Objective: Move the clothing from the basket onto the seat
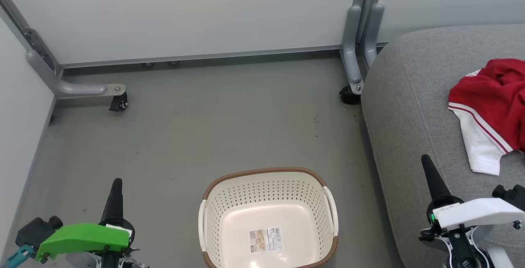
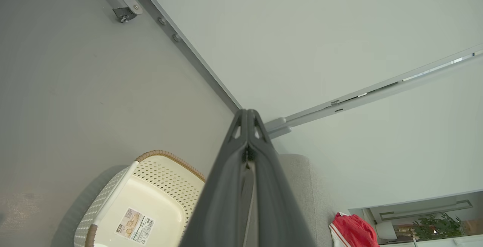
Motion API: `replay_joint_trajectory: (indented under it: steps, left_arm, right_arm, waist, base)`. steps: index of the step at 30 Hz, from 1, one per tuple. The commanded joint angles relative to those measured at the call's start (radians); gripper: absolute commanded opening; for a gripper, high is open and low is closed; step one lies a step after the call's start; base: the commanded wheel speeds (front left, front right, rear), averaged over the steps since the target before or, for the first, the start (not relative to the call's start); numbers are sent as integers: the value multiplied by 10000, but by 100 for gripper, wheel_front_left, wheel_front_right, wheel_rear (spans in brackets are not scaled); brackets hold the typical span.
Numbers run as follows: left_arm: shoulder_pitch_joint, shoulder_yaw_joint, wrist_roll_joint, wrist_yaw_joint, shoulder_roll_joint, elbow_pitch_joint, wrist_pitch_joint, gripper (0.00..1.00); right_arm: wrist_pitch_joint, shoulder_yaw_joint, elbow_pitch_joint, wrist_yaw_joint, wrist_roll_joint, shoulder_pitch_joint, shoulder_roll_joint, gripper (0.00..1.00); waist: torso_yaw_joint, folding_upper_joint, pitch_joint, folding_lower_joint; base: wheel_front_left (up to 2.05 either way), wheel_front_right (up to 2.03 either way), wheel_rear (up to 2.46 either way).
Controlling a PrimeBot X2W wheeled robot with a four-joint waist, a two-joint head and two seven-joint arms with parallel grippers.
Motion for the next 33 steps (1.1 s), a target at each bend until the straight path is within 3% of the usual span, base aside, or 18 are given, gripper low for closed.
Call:
replay_joint_trajectory:
  steps: [1,33]
  left_arm:
    - [-293,112,-257,-96,1,-36,54,0]
    - [-598,917,-2696,-580,-477,177,823,0]
  right_arm:
    - [46,-29,9,4,286,-193,-80,0]
    - [347,-208,884,4,3158,-748,-54,0]
  waist:
    - [-4,-1,-6,0]
    - [-86,-1,-132,0]
  base:
    - [0,0,0]
    - [0,0,0]
